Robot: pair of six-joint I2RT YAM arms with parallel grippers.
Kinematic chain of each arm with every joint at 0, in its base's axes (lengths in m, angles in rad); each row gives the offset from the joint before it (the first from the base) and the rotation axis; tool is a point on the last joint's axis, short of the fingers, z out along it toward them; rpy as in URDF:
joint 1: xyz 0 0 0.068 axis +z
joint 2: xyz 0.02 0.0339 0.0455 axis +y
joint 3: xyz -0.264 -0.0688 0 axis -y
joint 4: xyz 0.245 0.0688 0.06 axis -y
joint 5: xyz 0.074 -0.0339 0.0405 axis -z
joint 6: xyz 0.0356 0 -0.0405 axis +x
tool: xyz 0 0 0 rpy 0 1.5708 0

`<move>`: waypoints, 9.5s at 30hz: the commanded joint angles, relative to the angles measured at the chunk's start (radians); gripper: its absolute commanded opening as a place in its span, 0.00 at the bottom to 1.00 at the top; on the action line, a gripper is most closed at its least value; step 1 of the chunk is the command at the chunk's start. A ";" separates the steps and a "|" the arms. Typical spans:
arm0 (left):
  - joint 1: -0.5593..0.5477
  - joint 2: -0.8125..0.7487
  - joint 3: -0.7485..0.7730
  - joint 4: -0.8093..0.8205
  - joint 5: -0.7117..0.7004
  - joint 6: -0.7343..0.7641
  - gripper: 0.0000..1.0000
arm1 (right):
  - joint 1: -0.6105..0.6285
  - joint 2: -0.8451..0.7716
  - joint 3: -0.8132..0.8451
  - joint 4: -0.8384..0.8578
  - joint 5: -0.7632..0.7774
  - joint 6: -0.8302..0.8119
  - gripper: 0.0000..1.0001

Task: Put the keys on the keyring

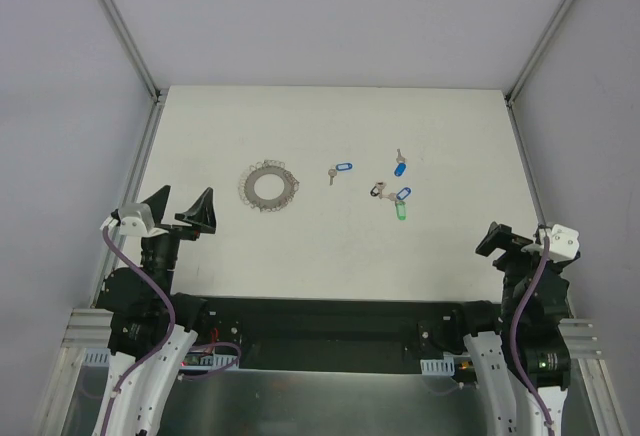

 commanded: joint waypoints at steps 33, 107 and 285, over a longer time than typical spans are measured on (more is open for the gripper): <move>-0.008 0.884 0.342 -0.366 0.058 -0.324 0.99 | 0.087 -0.196 0.019 0.004 0.024 -0.010 0.96; -0.475 1.524 0.457 -0.322 -0.056 -0.623 0.00 | 0.180 -0.197 0.006 0.007 0.039 -0.038 0.96; -0.313 0.734 0.377 -0.121 0.700 0.305 0.99 | 0.747 0.886 0.063 0.932 -0.835 -0.144 0.01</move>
